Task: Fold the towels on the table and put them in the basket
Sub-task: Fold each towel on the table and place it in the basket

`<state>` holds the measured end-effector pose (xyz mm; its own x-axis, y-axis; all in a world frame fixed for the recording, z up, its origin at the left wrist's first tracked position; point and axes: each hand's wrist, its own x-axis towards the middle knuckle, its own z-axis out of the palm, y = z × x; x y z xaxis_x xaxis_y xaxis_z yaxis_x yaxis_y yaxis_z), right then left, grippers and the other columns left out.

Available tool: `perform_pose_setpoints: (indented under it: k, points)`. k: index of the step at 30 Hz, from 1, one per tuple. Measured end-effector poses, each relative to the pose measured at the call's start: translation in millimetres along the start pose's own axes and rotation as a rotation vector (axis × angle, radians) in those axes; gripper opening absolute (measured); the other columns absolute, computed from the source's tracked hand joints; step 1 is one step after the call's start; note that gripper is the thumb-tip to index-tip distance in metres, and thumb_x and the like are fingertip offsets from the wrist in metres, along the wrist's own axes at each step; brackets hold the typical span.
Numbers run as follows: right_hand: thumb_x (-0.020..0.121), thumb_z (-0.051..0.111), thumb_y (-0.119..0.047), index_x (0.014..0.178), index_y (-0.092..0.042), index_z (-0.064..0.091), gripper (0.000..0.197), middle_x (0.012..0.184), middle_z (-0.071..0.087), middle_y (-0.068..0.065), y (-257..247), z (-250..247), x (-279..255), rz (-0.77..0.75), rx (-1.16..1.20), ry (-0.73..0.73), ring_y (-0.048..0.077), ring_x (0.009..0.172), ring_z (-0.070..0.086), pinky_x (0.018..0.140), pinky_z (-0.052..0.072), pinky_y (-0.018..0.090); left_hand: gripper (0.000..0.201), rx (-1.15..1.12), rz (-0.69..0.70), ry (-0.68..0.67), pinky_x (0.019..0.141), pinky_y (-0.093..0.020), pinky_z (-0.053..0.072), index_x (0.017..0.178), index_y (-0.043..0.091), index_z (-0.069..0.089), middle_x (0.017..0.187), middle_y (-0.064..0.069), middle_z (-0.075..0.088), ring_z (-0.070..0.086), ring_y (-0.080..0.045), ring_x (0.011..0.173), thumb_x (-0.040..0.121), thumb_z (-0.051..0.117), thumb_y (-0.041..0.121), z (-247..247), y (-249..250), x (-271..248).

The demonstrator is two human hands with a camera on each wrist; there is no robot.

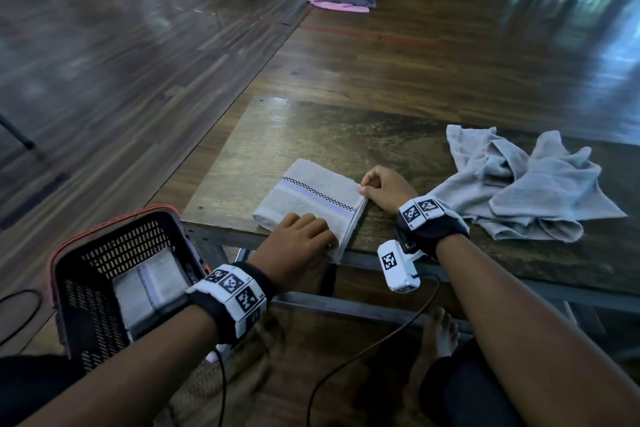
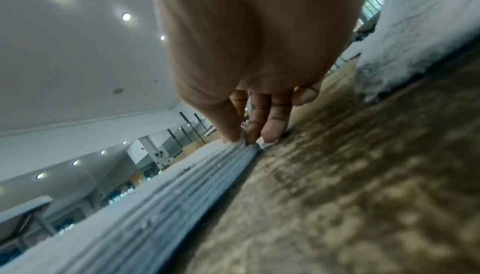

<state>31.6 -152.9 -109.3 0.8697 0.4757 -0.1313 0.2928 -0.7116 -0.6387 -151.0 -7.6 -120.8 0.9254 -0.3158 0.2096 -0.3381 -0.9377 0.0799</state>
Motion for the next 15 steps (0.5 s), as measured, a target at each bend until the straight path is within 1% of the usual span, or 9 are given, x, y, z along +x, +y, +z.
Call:
perform_pose_setpoints:
  k: [2,4,5,7,9,10,12,14,15]
  points:
    - [0.087,0.060,-0.028,0.080,-0.025,0.054,0.010,0.082,0.056,-0.007,-2,3,-1,0.017,-0.067,-0.010,0.021,0.094,0.057,0.101,0.037,0.047,0.032,-0.033,0.000,-0.058,0.079,-0.032,0.043,0.103,0.021,0.063,0.102,0.001,0.061,0.055,-0.018,0.094,0.073,0.064,0.033,-1,-2,-1]
    - [0.090,0.053,-0.032,0.087,-0.024,0.055,0.009,0.095,0.059,-0.003,-5,3,-4,0.011,-0.216,0.002,0.023,0.103,0.056,0.101,0.031,0.044,0.030,-0.118,-0.053,-0.040,0.082,-0.033,0.040,0.101,0.021,0.063,0.102,0.002,0.059,0.052,-0.017,0.096,0.075,0.059,0.035,-7,-7,1]
    - [0.091,0.050,-0.033,0.090,-0.024,0.056,0.011,0.103,0.059,0.000,-7,2,-6,-0.008,-0.316,0.023,0.024,0.107,0.054,0.099,0.030,0.044,0.027,-0.147,-0.097,-0.001,0.083,-0.035,0.040,0.099,0.021,0.063,0.101,0.001,0.060,0.053,-0.018,0.096,0.076,0.058,0.033,-11,-11,3]
    - [0.092,0.045,-0.033,0.098,-0.023,0.059,0.018,0.115,0.056,0.005,-13,3,-16,-0.075,-0.482,0.081,0.026,0.112,0.049,0.097,0.031,0.043,0.024,-0.150,-0.220,0.085,0.086,-0.037,0.038,0.098,0.019,0.063,0.104,0.000,0.061,0.054,-0.021,0.100,0.079,0.053,0.028,-18,-25,9]
    - [0.093,0.044,-0.034,0.104,-0.022,0.060,0.023,0.117,0.054,0.006,-22,7,-33,-0.171,-0.540,0.108,0.026,0.113,0.047,0.095,0.033,0.043,0.024,-0.110,-0.346,0.105,0.090,-0.036,0.032,0.105,0.021,0.061,0.116,0.000,0.060,0.051,-0.021,0.111,0.084,0.051,0.027,-24,-45,13]
    - [0.093,0.043,-0.035,0.105,-0.022,0.060,0.024,0.117,0.055,0.005,-28,11,-44,-0.232,-0.534,0.096,0.025,0.113,0.046,0.094,0.033,0.042,0.027,-0.078,-0.387,0.071,0.093,-0.036,0.031,0.112,0.022,0.059,0.126,0.001,0.056,0.048,-0.020,0.118,0.087,0.050,0.028,-26,-56,14]
    - [0.093,0.042,-0.037,0.111,-0.026,0.058,0.026,0.121,0.055,-0.001,-37,22,-71,-0.374,-0.496,0.027,0.022,0.116,0.045,0.094,0.031,0.042,0.038,-0.015,-0.407,-0.062,0.099,-0.038,0.029,0.128,0.027,0.050,0.145,0.005,0.041,0.037,-0.017,0.131,0.091,0.046,0.033,-27,-74,11]
    - [0.094,0.039,-0.040,0.124,-0.028,0.050,0.034,0.131,0.051,-0.006,-41,33,-97,-0.508,-0.501,-0.059,0.018,0.122,0.041,0.096,0.026,0.042,0.045,0.028,-0.368,-0.207,0.104,-0.040,0.027,0.140,0.032,0.035,0.154,0.010,0.027,0.027,-0.014,0.139,0.095,0.037,0.036,-24,-84,7]
    - [0.095,0.036,-0.042,0.130,-0.029,0.044,0.038,0.136,0.048,-0.008,-40,38,-107,-0.550,-0.544,-0.095,0.016,0.125,0.039,0.096,0.024,0.042,0.046,0.036,-0.349,-0.258,0.105,-0.040,0.028,0.143,0.033,0.030,0.155,0.012,0.023,0.025,-0.013,0.140,0.097,0.032,0.036,-22,-86,6]
